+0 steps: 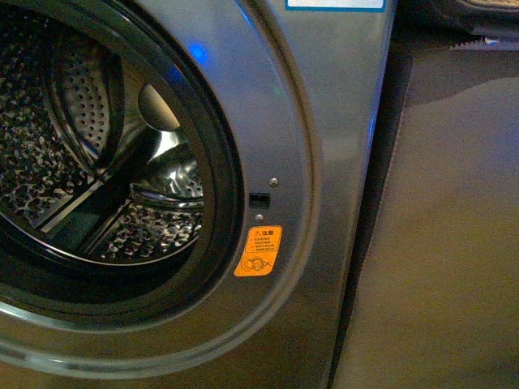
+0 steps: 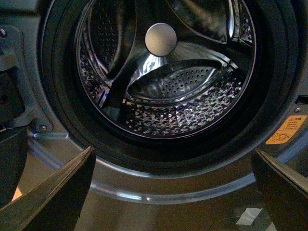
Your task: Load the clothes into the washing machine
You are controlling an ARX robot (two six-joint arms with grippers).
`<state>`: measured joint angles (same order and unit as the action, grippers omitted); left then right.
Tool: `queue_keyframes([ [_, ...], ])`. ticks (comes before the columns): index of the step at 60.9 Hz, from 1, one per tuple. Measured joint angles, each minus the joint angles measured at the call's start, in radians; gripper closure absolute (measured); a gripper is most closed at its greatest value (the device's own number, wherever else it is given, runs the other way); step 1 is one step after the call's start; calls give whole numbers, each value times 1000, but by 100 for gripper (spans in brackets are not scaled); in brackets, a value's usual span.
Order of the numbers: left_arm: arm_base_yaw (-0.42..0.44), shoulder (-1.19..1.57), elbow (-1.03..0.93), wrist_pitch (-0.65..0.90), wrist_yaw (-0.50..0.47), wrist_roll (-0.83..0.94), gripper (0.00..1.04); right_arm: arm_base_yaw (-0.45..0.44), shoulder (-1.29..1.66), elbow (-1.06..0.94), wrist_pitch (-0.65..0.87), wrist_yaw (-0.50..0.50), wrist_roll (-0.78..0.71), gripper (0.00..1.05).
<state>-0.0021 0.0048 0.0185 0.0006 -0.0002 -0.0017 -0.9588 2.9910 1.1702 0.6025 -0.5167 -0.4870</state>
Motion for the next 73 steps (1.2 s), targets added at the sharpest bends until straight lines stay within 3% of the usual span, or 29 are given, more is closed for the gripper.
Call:
queue_keyframes([
  [13, 0, 0, 0, 0, 0, 0, 7, -9, 9, 8, 1, -5, -11, 8],
  [16, 0, 0, 0, 0, 0, 0, 7, -10, 11, 9, 8, 2, -12, 13],
  [48, 0, 0, 0, 0, 0, 0, 7, -43, 16, 5, 88, 36, 57, 97],
  [73, 0, 0, 0, 0, 0, 0, 7, -94, -225, -146, 166, -83, 229, 99],
])
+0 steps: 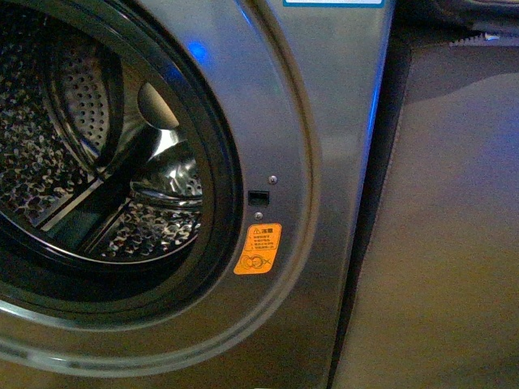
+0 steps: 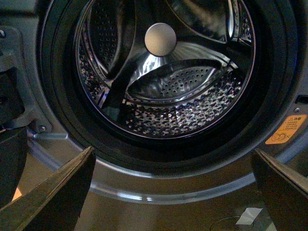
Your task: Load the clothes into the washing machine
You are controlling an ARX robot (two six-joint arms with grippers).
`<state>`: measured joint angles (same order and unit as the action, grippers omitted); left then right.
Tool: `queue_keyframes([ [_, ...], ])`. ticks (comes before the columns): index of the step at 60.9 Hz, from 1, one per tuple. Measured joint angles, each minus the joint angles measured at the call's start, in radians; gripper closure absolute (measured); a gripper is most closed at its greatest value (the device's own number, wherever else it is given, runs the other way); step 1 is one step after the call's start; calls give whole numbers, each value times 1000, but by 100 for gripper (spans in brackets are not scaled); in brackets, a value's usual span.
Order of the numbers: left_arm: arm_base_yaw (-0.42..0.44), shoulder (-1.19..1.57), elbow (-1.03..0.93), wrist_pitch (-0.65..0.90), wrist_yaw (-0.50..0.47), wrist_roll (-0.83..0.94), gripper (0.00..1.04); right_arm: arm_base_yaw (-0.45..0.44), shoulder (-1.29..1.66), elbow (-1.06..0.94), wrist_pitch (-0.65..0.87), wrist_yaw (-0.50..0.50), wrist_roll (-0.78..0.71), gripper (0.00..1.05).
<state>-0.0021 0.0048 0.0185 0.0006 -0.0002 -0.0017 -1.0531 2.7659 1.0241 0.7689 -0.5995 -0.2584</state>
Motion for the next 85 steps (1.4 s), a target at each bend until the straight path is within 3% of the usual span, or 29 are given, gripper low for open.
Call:
queue_keyframes([
  [15, 0, 0, 0, 0, 0, 0, 7, -50, -228, -117, 41, -104, 82, 99],
  [34, 0, 0, 0, 0, 0, 0, 7, -143, -726, -336, 123, -325, 278, 99],
  [56, 0, 0, 0, 0, 0, 0, 7, -182, -1199, -262, 190, -440, 660, 99],
  [73, 0, 0, 0, 0, 0, 0, 7, -54, -1423, 39, 113, -422, 956, 99],
  [85, 0, 0, 0, 0, 0, 0, 7, 118, -1467, 418, -117, -342, 1034, 99],
])
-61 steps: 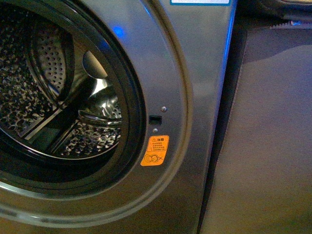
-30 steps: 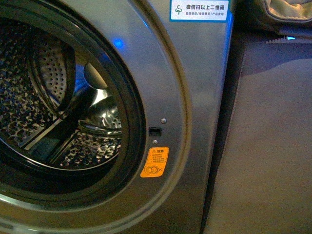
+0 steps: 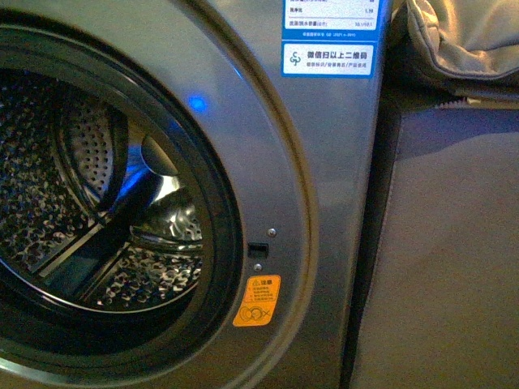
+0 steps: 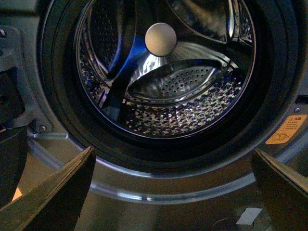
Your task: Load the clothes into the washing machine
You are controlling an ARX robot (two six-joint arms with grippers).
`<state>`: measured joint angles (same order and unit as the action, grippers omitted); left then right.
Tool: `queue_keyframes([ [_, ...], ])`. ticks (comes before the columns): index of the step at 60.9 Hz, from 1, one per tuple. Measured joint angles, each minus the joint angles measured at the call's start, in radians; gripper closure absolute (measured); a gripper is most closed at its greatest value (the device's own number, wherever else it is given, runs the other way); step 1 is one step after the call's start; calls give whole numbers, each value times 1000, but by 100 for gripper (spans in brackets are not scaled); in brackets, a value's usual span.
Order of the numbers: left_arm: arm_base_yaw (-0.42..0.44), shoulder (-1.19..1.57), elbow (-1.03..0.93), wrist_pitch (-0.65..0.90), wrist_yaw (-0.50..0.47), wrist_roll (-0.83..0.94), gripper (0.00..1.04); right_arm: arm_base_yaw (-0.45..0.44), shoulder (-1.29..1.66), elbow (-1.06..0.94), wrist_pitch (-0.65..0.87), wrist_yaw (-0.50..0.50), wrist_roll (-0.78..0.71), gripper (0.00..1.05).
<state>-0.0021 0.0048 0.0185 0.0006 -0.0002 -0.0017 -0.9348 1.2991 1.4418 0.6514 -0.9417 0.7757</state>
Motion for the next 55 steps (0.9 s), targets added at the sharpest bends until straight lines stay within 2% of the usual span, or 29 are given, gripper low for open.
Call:
queue_keyframes([
  [14, 0, 0, 0, 0, 0, 0, 7, 257, 51, 459, -389, 88, -42, 99],
  [21, 0, 0, 0, 0, 0, 0, 7, 436, 133, 715, -635, 133, -85, 99],
  [30, 0, 0, 0, 0, 0, 0, 7, 682, 217, 933, -893, 229, -181, 99],
  [42, 0, 0, 0, 0, 0, 0, 7, 958, 205, 908, -946, 268, -248, 99],
  [47, 0, 0, 0, 0, 0, 0, 7, 1013, 156, 800, -888, 222, -249, 99],
  [55, 0, 0, 0, 0, 0, 0, 7, 1085, 43, 576, -830, 232, -328, 99],
])
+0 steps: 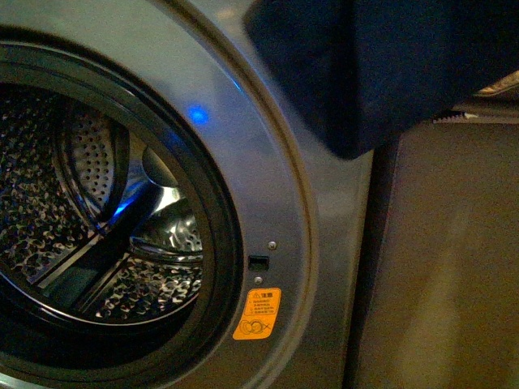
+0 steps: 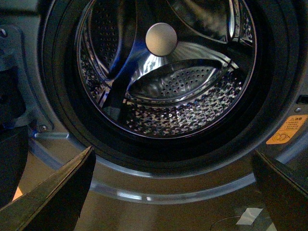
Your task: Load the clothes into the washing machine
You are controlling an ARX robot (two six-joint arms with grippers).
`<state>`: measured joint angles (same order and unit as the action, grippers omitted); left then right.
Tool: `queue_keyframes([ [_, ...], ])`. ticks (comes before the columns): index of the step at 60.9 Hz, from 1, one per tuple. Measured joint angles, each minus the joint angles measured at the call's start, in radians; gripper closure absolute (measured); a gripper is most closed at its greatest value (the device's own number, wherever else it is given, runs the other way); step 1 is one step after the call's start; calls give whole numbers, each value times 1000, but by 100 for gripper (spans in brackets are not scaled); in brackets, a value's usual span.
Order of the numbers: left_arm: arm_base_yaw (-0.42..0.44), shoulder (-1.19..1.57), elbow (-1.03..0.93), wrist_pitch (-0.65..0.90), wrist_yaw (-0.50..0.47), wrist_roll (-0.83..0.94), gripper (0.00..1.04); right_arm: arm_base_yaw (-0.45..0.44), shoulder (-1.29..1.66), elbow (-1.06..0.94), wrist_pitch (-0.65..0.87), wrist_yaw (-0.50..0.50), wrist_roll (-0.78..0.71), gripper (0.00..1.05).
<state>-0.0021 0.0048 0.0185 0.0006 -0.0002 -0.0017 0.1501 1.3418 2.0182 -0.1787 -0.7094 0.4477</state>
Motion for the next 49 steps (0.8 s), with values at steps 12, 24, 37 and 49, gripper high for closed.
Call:
queue_keyframes([
  [12, 0, 0, 0, 0, 0, 0, 7, 16, -33, -106, 27, 1, -53, 99],
  [24, 0, 0, 0, 0, 0, 0, 7, 16, -34, -108, 29, 1, -60, 99],
  [37, 0, 0, 0, 0, 0, 0, 7, 16, -33, -108, 29, 2, -60, 99],
  [49, 300, 234, 80, 201, 453, -198, 7, 16, -33, -108, 29, 2, -60, 99],
])
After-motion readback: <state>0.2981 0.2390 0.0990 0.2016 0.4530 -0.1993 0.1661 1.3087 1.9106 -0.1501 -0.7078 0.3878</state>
